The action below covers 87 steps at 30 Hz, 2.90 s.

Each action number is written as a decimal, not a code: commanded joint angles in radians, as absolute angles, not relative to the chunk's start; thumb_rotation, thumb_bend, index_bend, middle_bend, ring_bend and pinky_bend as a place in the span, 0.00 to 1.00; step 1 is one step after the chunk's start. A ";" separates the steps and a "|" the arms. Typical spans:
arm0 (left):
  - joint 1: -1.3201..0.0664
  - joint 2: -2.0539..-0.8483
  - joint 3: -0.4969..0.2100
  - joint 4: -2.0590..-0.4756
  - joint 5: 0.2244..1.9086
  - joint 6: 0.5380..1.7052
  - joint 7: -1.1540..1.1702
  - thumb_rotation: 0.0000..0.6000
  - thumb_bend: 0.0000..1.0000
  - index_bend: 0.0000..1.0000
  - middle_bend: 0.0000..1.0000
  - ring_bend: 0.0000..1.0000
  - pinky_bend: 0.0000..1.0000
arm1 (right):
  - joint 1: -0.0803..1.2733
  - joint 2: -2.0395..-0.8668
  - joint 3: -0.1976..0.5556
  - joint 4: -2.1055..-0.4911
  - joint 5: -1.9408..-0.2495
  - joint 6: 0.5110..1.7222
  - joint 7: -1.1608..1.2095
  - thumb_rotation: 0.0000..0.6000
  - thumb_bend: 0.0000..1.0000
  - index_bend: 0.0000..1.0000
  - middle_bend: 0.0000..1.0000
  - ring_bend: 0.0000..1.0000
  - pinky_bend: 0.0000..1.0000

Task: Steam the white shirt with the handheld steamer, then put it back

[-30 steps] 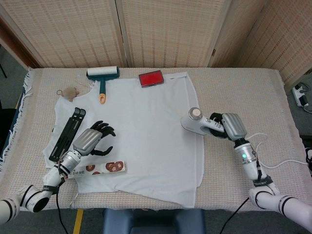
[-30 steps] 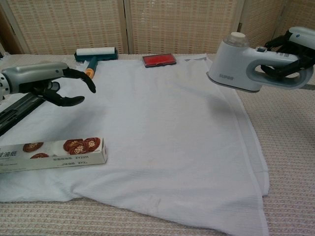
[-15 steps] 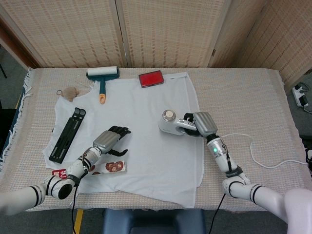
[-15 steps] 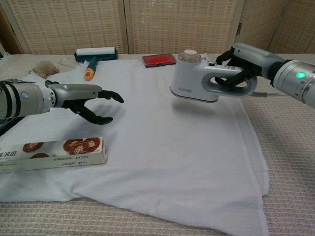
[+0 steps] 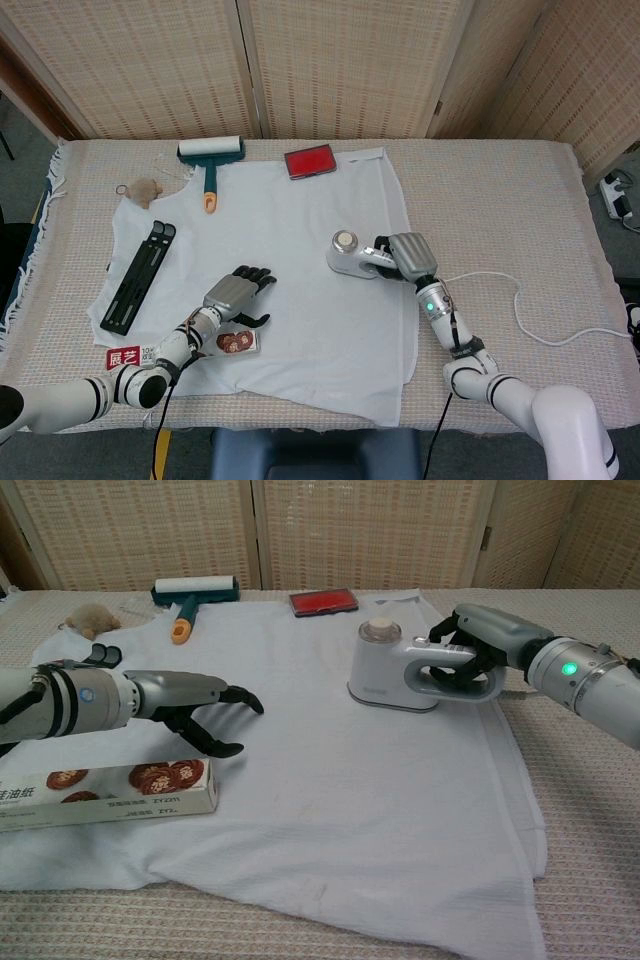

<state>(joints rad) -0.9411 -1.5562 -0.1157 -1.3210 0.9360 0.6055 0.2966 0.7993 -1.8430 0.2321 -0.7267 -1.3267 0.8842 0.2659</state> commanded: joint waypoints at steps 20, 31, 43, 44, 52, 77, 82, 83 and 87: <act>-0.925 -1.550 -0.082 -1.365 0.949 0.716 0.309 0.54 0.42 0.15 0.08 0.00 0.00 | 0.806 -1.782 0.268 -0.832 -1.340 0.963 0.285 1.00 0.92 0.91 0.87 0.83 0.96; -0.917 -1.557 -0.080 -1.372 0.973 0.729 0.306 0.53 0.42 0.15 0.08 0.00 0.00 | 0.924 -1.961 0.285 -0.632 -1.321 0.887 0.203 1.00 0.92 0.91 0.87 0.83 0.96; -0.911 -1.556 -0.075 -1.374 0.965 0.732 0.317 0.53 0.42 0.15 0.08 0.00 0.00 | 0.866 -1.970 0.270 -0.439 -1.302 0.888 0.240 1.00 0.92 0.91 0.87 0.83 0.96; -0.910 -1.555 -0.075 -1.375 0.966 0.734 0.318 0.53 0.42 0.15 0.08 0.00 0.00 | 0.858 -1.966 0.271 -0.431 -1.299 0.889 0.247 1.00 0.92 0.91 0.87 0.83 0.97; -0.905 -1.551 -0.074 -1.380 0.968 0.741 0.324 0.54 0.42 0.15 0.08 0.00 0.00 | 0.795 -1.914 0.280 -0.392 -1.274 0.897 0.284 1.00 0.92 0.91 0.87 0.83 0.96; -0.897 -1.541 -0.077 -1.406 0.982 0.759 0.338 0.54 0.42 0.15 0.08 0.00 0.00 | 0.982 -2.031 0.347 -0.452 -1.257 0.864 0.247 1.00 0.92 0.91 0.87 0.83 0.96; -0.896 -1.540 -0.076 -1.405 0.978 0.759 0.343 0.54 0.42 0.15 0.08 0.00 0.00 | 0.983 -2.055 0.339 -0.381 -1.254 0.839 0.257 1.00 0.92 0.91 0.87 0.83 0.96; -0.896 -1.540 -0.076 -1.404 0.977 0.758 0.343 0.54 0.42 0.15 0.08 0.00 0.00 | 0.978 -2.057 0.336 -0.366 -1.254 0.836 0.260 1.00 0.92 0.91 0.87 0.83 0.96; -0.895 -1.541 -0.075 -1.401 0.975 0.757 0.345 0.53 0.42 0.15 0.08 0.00 0.00 | 0.956 -2.048 0.328 -0.329 -1.254 0.833 0.269 1.00 0.92 0.91 0.87 0.83 0.96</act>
